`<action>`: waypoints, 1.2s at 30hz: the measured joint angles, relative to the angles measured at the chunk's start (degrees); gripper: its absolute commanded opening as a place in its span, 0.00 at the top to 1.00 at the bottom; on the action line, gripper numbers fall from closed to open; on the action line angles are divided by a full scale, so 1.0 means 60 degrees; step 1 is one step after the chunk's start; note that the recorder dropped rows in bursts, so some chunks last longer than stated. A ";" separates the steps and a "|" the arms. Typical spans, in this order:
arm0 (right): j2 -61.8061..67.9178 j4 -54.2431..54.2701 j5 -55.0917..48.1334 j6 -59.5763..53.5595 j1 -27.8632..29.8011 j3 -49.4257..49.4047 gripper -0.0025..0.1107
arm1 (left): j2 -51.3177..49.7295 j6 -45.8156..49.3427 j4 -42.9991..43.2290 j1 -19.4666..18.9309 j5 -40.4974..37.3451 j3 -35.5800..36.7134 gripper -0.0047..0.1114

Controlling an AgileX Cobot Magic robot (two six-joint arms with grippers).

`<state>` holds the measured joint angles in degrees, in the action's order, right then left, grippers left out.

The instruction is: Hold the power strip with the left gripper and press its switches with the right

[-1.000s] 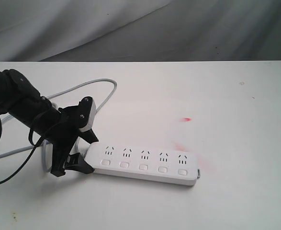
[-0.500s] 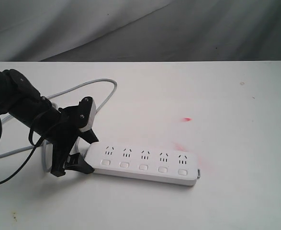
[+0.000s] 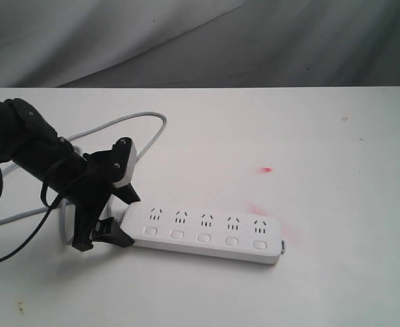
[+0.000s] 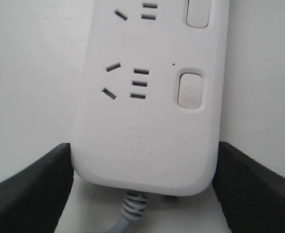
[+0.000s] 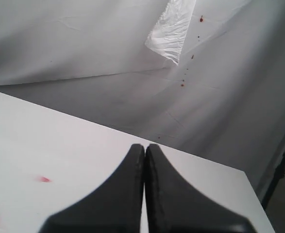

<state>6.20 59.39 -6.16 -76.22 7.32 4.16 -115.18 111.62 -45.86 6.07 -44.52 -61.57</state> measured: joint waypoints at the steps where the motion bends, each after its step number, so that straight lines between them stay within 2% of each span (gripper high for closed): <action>1: 0.0000 0.0000 0.0022 0.0023 0.0000 0.0000 0.98 | 0.0000 0.0000 0.0000 0.0000 0.0000 0.0000 0.45; 20: 0.0000 0.0764 0.0407 0.0244 0.0000 0.0000 0.98 | 0.0000 0.0000 0.0000 0.0000 0.0000 0.0000 0.45; 22: 0.0000 -0.0105 0.0722 0.1167 0.0000 0.0000 0.98 | 0.0000 0.0000 0.0000 0.0000 0.0000 0.0000 0.45; 29: 0.0000 -0.5370 0.1083 0.6982 0.0000 0.0000 0.98 | 0.0000 0.0000 0.0000 0.0000 0.0000 0.0000 0.45; 36: 0.0000 -0.7708 0.0154 0.9423 0.0000 0.0000 0.98 | 0.0000 0.0000 0.0000 0.0000 0.0000 0.0000 0.45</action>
<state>6.20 13.14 -5.23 -19.68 7.32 4.16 -115.18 111.62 -45.86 6.07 -44.52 -61.57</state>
